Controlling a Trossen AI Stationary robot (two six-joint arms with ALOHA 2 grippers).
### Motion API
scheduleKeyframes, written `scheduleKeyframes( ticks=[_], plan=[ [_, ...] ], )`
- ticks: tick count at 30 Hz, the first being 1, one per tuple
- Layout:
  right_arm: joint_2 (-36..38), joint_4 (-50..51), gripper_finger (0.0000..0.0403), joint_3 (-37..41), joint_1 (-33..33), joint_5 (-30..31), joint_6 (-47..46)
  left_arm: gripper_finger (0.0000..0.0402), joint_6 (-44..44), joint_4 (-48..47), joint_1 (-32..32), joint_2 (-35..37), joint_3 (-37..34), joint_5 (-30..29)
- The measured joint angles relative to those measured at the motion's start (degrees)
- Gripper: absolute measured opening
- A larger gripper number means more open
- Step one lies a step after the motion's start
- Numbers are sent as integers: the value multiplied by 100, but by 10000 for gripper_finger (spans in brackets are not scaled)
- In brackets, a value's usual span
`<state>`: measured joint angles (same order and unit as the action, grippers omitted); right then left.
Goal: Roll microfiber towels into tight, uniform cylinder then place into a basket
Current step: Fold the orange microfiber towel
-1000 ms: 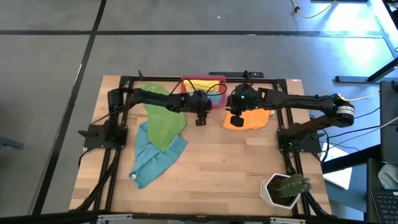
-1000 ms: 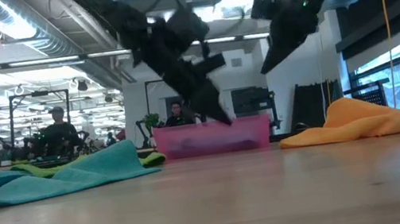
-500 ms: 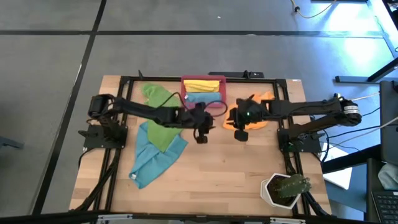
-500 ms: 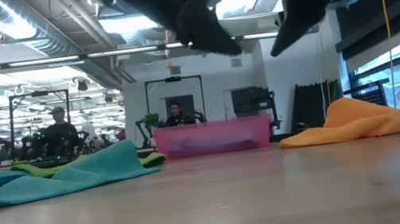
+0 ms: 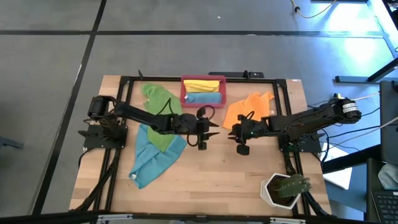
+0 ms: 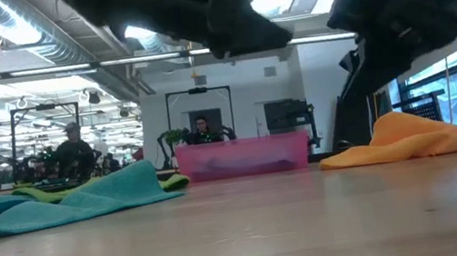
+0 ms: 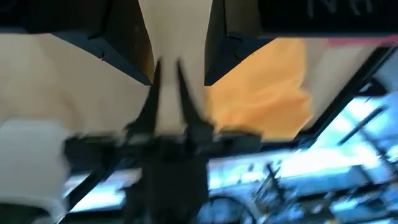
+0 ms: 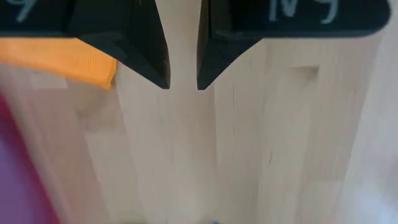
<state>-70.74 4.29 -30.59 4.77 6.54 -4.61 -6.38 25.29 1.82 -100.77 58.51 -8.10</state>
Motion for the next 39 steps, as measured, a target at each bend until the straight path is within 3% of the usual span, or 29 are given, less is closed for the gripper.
scheduleKeyframes(
  ticks=[4, 8, 13, 19, 24, 28, 33, 39],
  plan=[
    [0, -990, 81, 334, -57, 276, 528, 131, 23, 1008, -188, -245, -337, 542],
    [1, -1692, 81, 459, -183, 615, 939, 131, 151, 1476, -378, -505, -523, 597],
    [0, -1773, 86, 459, -423, 430, 1306, 131, 179, 1558, -626, -665, -551, 613],
    [0, -1816, 141, 456, -591, 147, 1431, 131, 372, 1876, -798, -646, -545, 613],
    [-2, -1626, 195, 107, -689, 136, 1666, 131, 335, 2333, -771, -641, -540, 937],
    [-2, -860, 220, -458, -693, 136, 1383, 131, 329, 2340, -623, -630, -540, 1074],
    [-2, 195, 227, -930, -602, 136, 742, 131, 275, 2425, -377, -330, -540, 1182],
    [-2, 355, 219, -940, -447, 136, 396, 131, -54, 2270, -121, 117, -534, 1187]
  ],
)
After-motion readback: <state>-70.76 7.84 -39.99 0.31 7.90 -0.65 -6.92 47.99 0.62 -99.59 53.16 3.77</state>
